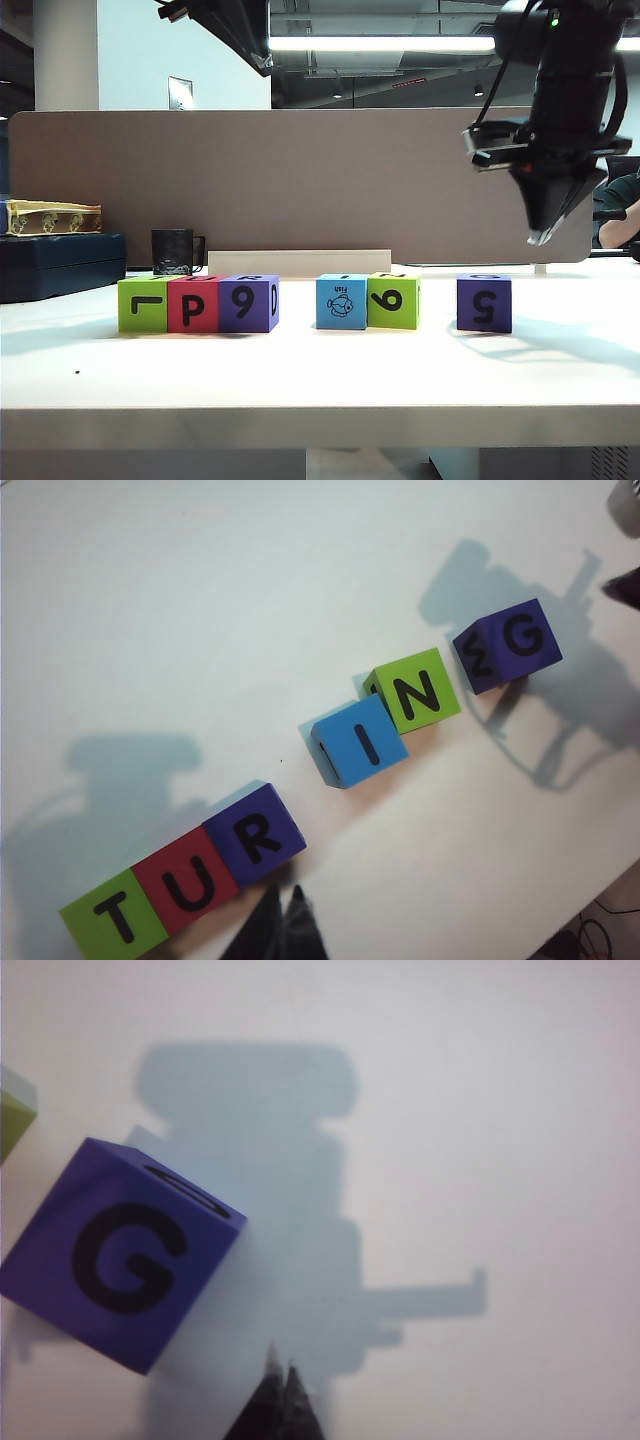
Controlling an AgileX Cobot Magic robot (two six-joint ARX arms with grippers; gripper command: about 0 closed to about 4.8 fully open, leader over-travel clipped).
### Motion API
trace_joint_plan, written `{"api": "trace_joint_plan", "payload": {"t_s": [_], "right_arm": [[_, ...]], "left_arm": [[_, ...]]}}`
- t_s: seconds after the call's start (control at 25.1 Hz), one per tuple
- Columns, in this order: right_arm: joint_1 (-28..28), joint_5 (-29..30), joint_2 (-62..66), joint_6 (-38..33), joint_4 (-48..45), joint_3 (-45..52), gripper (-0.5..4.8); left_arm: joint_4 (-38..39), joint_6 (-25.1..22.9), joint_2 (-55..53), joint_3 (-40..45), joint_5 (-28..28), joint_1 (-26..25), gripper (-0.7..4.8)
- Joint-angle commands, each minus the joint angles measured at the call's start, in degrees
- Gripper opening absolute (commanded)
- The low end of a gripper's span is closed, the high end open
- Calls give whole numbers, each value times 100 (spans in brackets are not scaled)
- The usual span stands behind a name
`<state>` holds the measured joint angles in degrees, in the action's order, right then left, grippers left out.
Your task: Select the appropriate blocks from the scattered letter blocks on the table and arrange them in a row to spell out "TURING".
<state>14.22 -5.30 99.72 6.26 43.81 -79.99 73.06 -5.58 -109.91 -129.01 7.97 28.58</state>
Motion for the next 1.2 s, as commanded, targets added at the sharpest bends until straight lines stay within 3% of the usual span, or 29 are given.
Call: {"api": "trace_joint_plan", "payload": {"t_s": [0.04, 0.44, 0.68, 1.2], "right_arm": [[-4, 184, 271, -52, -247, -22, -1], [0, 643, 901, -72, -721, -22, -1], [11, 1582, 960, -74, -1054, -22, -1], [227, 2096, 970, -175, -1410, -22, -1]], "left_arm": [[-59, -17, 33, -17, 26, -96, -6], [-28, -2, 31, -17, 24, -284, -6], [-52, -20, 31, -17, 22, -286, -6], [-96, -20, 31, -17, 24, -286, -6]]}}
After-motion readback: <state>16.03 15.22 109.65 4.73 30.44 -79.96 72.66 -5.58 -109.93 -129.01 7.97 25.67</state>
